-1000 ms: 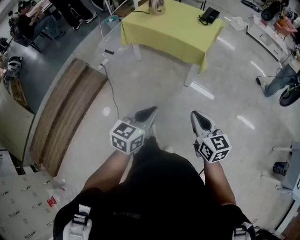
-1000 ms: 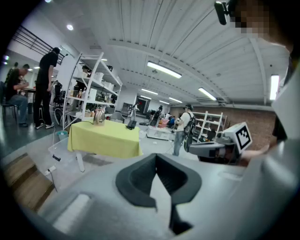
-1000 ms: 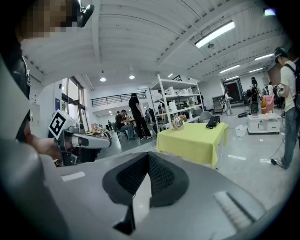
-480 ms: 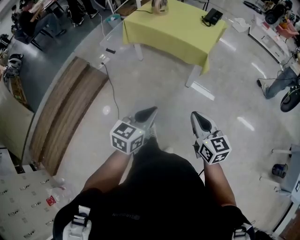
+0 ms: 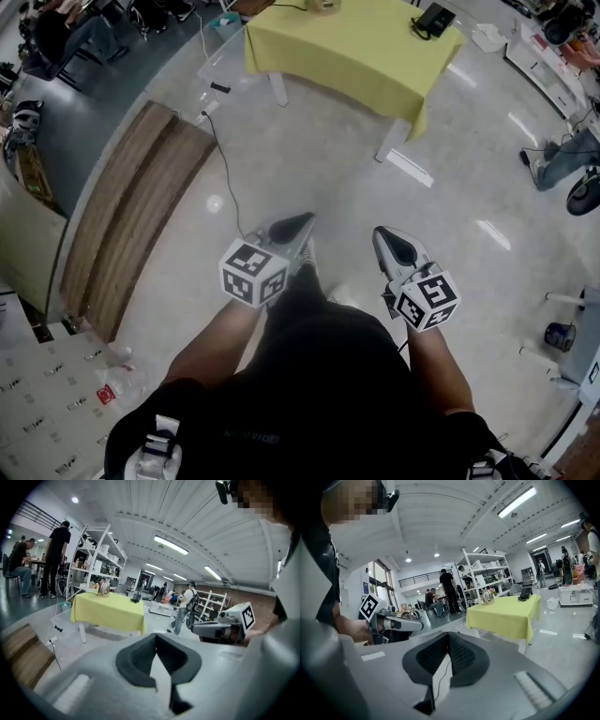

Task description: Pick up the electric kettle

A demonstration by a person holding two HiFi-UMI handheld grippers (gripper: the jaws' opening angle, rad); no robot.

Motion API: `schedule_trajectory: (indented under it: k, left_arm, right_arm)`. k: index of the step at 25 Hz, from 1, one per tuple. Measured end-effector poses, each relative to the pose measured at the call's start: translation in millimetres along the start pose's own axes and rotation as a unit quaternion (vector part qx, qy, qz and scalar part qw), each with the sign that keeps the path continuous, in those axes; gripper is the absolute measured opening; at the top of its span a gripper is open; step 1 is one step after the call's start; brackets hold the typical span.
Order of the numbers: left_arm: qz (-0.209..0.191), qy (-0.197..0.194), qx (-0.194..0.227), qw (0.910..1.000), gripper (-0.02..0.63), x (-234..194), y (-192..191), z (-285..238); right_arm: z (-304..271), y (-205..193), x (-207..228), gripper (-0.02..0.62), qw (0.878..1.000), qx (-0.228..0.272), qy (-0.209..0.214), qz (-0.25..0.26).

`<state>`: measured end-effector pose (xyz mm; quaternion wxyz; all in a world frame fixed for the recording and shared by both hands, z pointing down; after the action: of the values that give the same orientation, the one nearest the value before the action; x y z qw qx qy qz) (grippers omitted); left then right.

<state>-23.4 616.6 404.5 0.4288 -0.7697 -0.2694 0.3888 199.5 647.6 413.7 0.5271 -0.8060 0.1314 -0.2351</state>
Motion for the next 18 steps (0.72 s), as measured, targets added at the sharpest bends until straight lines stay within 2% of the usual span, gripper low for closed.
schedule_trajectory:
  k: [8, 13, 18]
  left_arm:
    - [0.015, 0.01, -0.013, 0.9998, 0.002, -35, 0, -9]
    - [0.02, 0.012, -0.018, 0.9996, 0.002, -69, 12, -15]
    - [0.045, 0.015, -0.009, 0.9988, 0.002, -110, 25, -24]
  right_arm:
    - [-35, 0, 17, 0.005, 1.0, -0.022, -0.001, -0.013]
    - [-69, 9, 30, 0.005, 0.999, -0.034, -0.011, -0.013]
    - [-104, 22, 44, 0.005, 0.999, -0.04, -0.016, -0.021]
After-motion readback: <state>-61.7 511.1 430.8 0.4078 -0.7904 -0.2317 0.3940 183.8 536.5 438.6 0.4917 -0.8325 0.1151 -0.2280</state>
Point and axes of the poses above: the fingertips, and each gripper's own axes: z backward along the fingers, x to its right, y out of its top, the point moved 8 cm from there along z, backward along the fingers, and after that the axes turned 11 degrees about -y, right-handed, at the moved point
